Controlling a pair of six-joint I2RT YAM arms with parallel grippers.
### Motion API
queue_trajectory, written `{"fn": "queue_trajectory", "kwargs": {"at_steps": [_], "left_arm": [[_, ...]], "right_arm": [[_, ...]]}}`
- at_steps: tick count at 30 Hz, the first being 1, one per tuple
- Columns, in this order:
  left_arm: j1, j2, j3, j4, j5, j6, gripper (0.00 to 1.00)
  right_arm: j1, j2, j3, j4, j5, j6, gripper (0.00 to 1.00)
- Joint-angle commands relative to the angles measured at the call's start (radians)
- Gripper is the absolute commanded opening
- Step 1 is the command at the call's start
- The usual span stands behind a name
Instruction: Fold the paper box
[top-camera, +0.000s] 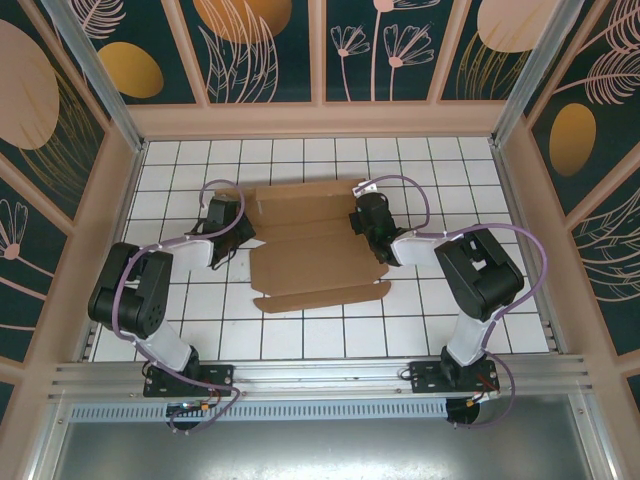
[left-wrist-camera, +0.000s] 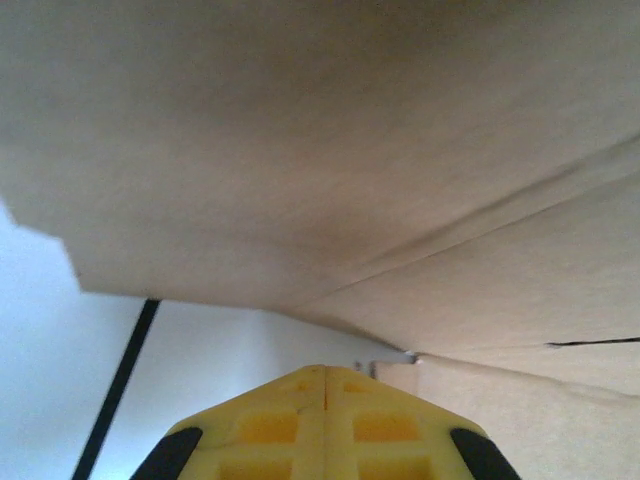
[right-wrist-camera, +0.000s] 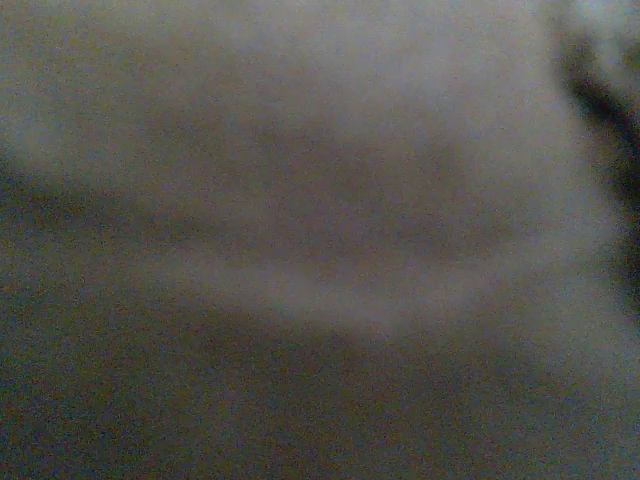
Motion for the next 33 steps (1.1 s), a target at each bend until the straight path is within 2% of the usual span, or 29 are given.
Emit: {"fn": "queue_trajectory", "kwargs": {"at_steps": [1,11,24,28,33], "left_arm": [[0.010,-0.005,0.003,-0.032,-0.034,-0.016,0.07],[0.017,0.017,-0.007,-0.048,-0.009,-0.016,0.08],[0.010,0.007,-0.001,0.102,0.193,-0.097,0.12],[-0.007,0.044,0.013,0.123,0.227,-0.101,0.15],[-0.052,0.127,0.034,0.143,0.218,-0.113,0.16]], "right_arm": [[-0.008,-0.002,0.005,-0.065,0.011,-0.008,0.11],[-0.005,0.002,0.009,-0.072,0.008,-0.012,0.11],[0.000,0.009,0.018,-0.080,0.001,-0.018,0.11],[-0.001,0.012,0.021,-0.084,-0.002,-0.020,0.11],[-0.001,0.019,0.029,-0.091,-0.004,-0.021,0.10]]}}
